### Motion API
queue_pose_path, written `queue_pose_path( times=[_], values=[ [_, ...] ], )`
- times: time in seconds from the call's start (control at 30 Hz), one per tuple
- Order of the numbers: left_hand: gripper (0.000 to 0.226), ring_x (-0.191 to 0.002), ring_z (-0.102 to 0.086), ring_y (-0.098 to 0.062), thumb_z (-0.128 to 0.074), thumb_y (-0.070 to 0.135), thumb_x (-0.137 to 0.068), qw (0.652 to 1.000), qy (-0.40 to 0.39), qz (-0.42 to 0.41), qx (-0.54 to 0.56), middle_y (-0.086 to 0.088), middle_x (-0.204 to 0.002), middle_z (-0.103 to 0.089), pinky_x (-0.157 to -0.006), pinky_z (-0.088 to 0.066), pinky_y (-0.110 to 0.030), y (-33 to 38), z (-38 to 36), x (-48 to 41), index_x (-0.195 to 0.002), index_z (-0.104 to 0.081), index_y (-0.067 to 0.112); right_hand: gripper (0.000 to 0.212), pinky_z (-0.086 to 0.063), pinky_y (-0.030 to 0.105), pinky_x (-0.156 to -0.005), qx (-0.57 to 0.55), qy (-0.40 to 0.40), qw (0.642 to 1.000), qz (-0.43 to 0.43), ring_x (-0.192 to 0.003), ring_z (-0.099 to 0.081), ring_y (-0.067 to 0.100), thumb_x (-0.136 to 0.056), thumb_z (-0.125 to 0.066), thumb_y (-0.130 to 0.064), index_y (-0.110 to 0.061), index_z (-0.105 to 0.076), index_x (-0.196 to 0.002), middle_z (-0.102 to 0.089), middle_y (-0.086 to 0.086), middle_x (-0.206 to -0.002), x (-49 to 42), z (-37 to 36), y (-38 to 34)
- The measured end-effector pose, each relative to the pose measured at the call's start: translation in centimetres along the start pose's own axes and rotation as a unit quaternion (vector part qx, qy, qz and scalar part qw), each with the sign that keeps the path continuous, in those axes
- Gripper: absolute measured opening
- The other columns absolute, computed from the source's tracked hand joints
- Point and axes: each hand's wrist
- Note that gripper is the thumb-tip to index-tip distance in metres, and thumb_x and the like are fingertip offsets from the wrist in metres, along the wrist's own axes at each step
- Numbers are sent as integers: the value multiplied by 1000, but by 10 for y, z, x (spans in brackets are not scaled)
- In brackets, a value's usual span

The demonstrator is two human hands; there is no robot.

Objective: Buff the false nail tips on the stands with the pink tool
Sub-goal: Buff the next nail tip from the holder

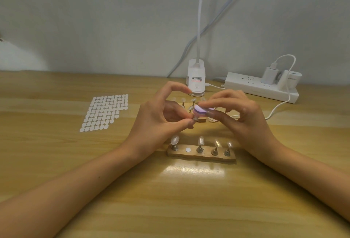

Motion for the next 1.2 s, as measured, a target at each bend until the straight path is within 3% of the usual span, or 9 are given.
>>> queue_pose_path(
  times=[0.1,0.33,0.43,0.67,0.77,0.9,1.0,1.13,1.2],
  values=[
    [51,-79,-77,-16,-83,10,-80,1000,-5,-1,11,0,-80,-78,-80,-61,-30,0,0,1,-121,-55,19,22,-49,34,-84,-1,-22,999,43,-103,-58,23,-87,-65,-30,-29,-73,-108,-67,-6,-103,2,-3,-2],
    [51,-79,-77,-15,-82,6,-80,1000,-5,-1,7,-1,-81,-78,-80,-61,-28,0,0,1,-121,-54,19,21,-47,32,-83,-3,-13,1000,28,-103,-57,24,-87,-66,-28,-27,-74,-107,-68,-6,-102,1,-1,0],
    [52,-79,-77,-15,-83,6,-79,1000,1,4,8,-1,-81,-78,-80,-60,-27,-1,0,0,-120,-55,21,22,-45,36,-87,7,3,1000,-1,-104,-55,15,-87,-61,-38,-36,-70,-107,-66,-18,-102,-1,0,0],
    [51,-78,-77,-14,-83,6,-79,1000,3,1,4,0,-80,-78,-77,-59,-23,-1,0,0,-119,-55,22,21,-45,39,-86,14,0,1000,4,-104,-54,17,-87,-61,-37,-37,-69,-107,-65,-17,-103,-1,1,0],
    [49,-79,-77,-17,-82,9,-80,1000,-5,1,18,-1,-79,-78,-79,-61,-29,-1,0,0,-119,-55,19,22,-45,33,-86,22,-16,998,61,-102,-56,24,-87,-65,-32,-30,-71,-108,-67,-10,-102,1,-2,-1],
    [52,-79,-77,-13,-84,9,-78,1000,1,3,-3,2,-81,-78,-78,-59,-23,0,0,0,-120,-55,23,21,-43,38,-88,16,0,1000,3,-104,-54,15,-87,-60,-37,-38,-69,-107,-65,-19,-103,-1,1,1],
    [52,-81,-77,-16,-83,10,-79,1000,-5,3,10,-1,-81,-78,-82,-61,-32,-1,0,1,-121,-54,21,21,-45,36,-85,13,-11,999,43,-102,-56,22,-87,-64,-34,-33,-71,-107,-67,-13,-102,0,0,-1],
    [54,-81,-77,-14,-84,8,-78,1000,1,7,-1,0,-82,-78,-83,-62,-33,-1,-1,0,-121,-54,22,21,-42,37,-88,15,0,1000,14,-103,-54,12,-87,-61,-38,-38,-69,-106,-66,-19,-103,-1,1,0],
    [52,-81,-77,-16,-84,9,-79,1000,-3,5,10,-1,-81,-78,-83,-62,-33,-1,-1,0,-120,-54,20,21,-44,37,-86,21,-8,999,47,-102,-55,20,-87,-65,-31,-33,-71,-107,-67,-12,-102,0,-1,-1]
  ],
)
Point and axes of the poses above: each hand's wrist, its own x-axis away from the middle knuckle, its own z-axis out of the back of the hand, y = z × x
